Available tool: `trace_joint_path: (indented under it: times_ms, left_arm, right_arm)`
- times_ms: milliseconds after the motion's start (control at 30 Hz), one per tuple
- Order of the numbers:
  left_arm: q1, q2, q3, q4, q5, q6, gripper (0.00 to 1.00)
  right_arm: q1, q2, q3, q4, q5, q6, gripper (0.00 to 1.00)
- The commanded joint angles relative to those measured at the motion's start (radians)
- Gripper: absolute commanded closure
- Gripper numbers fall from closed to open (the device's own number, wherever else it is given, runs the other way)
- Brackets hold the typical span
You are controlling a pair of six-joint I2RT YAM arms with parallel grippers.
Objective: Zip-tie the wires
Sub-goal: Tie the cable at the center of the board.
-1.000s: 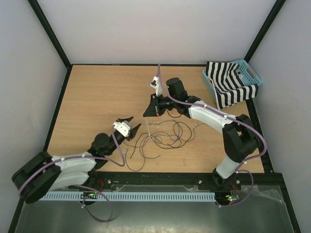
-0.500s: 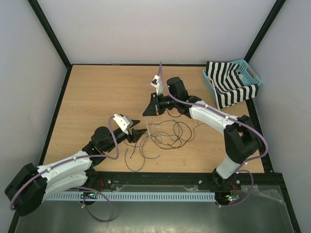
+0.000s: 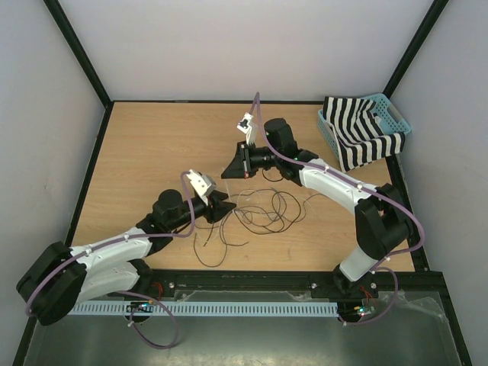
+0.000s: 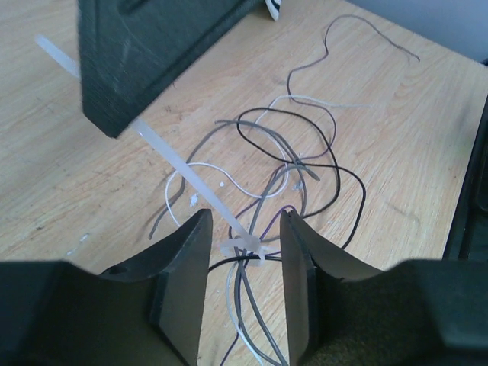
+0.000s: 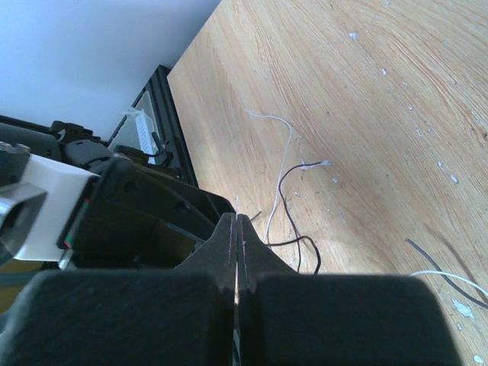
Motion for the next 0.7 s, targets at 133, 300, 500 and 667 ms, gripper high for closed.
trace_joint_path:
  times_ms: [133,300,500,667]
  left_arm:
    - [0.012,0.040,0.010,0.069,0.041,-0.014,0.74]
    - [0.023,0.040,0.002,0.077,0.064,-0.020,0.88]
    - [0.023,0.051,-0.008,0.081,0.079,-0.027,0.89]
    - [0.024,0.077,-0.020,0.097,0.094,-0.034,0.89]
  right_arm:
    - [-0.002,-0.026,0.012,0.051,-0.029,0.031,1.00]
    - [-0.003,-0.017,0.031,0.041,-0.016,0.020,1.00]
    - [-0.003,0.004,0.074,0.024,-0.013,0.019,1.00]
    - [-0.003,0.010,0.110,0.017,-0.001,0.022,1.00]
